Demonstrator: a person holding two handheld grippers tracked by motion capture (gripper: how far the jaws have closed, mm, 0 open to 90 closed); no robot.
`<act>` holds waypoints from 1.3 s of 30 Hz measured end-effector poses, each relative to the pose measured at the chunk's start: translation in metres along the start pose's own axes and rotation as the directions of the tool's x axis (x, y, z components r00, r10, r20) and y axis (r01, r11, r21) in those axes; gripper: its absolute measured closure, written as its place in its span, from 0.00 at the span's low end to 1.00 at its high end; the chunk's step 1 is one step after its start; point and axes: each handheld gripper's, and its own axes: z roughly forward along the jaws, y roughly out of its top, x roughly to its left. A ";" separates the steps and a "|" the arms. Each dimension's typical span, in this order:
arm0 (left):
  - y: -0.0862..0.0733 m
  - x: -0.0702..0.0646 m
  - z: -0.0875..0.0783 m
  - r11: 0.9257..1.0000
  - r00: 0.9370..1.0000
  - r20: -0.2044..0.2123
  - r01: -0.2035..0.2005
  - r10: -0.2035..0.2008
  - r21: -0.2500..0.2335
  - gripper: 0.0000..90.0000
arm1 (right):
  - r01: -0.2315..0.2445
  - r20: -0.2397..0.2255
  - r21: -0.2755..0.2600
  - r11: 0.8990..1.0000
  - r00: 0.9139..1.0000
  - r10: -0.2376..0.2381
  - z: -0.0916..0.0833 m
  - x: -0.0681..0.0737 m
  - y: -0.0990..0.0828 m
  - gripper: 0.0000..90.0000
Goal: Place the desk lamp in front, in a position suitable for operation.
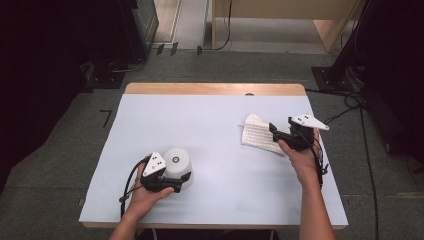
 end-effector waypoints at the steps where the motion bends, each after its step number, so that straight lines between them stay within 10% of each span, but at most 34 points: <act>1: 0.000 0.000 0.000 1.000 1.000 0.001 -0.001 0.001 -0.001 0.09 | 0.002 0.000 0.004 1.000 1.000 -0.002 0.002 0.000 0.000 0.22; 13: -0.001 0.002 0.000 1.000 1.000 0.013 0.004 -0.004 -0.007 0.09 | 0.051 -0.004 0.118 0.992 0.999 -0.051 0.037 -0.007 -0.016 0.23; 23: -0.001 0.004 -0.001 1.000 1.000 0.024 0.002 -0.002 -0.008 0.09 | 0.022 0.007 0.303 0.953 1.000 -0.025 0.072 -0.020 -0.042 0.18; 27: -0.001 0.005 0.000 1.000 1.000 0.027 0.008 -0.008 -0.010 0.09 | 0.033 0.008 0.330 0.943 0.999 -0.038 0.073 -0.017 -0.044 0.44; 30: -0.001 0.005 0.000 1.000 1.000 0.026 0.009 -0.008 -0.010 0.09 | 0.061 -0.078 0.323 0.944 0.996 -0.038 0.069 -0.012 -0.043 0.83; 39: 0.001 0.006 0.002 0.999 0.999 0.039 0.030 -0.030 -0.016 0.09 | 0.020 -0.099 0.176 0.984 0.995 -0.003 0.038 0.011 -0.032 0.88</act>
